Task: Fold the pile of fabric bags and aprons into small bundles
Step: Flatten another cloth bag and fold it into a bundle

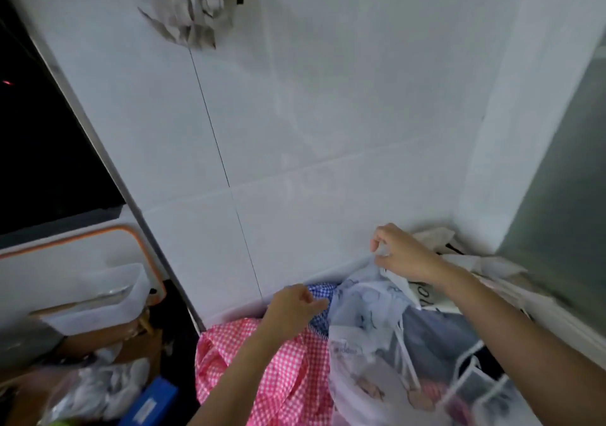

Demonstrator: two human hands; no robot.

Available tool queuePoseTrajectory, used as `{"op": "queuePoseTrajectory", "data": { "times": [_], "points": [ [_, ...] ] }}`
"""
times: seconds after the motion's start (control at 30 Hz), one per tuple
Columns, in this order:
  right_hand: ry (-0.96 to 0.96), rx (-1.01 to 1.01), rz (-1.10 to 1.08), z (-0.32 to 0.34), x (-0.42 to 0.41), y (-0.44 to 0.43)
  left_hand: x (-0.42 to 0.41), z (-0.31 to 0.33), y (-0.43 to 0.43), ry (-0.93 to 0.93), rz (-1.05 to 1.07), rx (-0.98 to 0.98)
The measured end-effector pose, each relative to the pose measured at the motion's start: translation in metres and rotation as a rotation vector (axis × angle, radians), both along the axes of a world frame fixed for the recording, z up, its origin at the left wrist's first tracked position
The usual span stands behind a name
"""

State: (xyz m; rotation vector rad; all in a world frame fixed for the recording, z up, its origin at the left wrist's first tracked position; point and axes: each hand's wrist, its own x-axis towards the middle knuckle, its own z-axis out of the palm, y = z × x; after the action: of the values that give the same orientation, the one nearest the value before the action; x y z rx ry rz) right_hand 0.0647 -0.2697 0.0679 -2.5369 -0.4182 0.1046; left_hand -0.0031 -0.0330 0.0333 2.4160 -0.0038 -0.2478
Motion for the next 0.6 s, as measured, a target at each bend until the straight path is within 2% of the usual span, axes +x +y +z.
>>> {"op": "queuePoseTrajectory", "data": {
  "times": [0.07, 0.13, 0.27, 0.33, 0.4, 0.53, 0.6],
  "points": [
    [0.107, -0.113, -0.156, -0.056, 0.001, -0.020, -0.003, -0.040, -0.006, 0.114, -0.098, -0.017],
    [0.148, -0.106, -0.312, -0.095, -0.009, -0.037, -0.012, -0.075, -0.012, 0.192, -0.177, -0.049],
    [0.132, 0.186, -0.462, -0.142, -0.018, -0.061, -0.023, -0.129, -0.019, 0.258, -0.319, -0.039],
    [0.134, 0.227, -0.541, -0.159, -0.017, -0.065, -0.022, -0.150, -0.018, 0.280, -0.321, -0.017],
    [0.110, 0.186, -0.603, -0.164, -0.016, -0.058, -0.020, -0.162, -0.017, 0.294, -0.328, -0.008],
    [0.052, -0.070, -0.753, -0.162, -0.007, -0.048, -0.014, -0.179, -0.017, 0.303, -0.351, 0.021],
    [-0.002, -0.049, -0.736, -0.157, -0.004, -0.048, -0.015, -0.187, -0.018, 0.304, -0.336, 0.069]
  ]
}}
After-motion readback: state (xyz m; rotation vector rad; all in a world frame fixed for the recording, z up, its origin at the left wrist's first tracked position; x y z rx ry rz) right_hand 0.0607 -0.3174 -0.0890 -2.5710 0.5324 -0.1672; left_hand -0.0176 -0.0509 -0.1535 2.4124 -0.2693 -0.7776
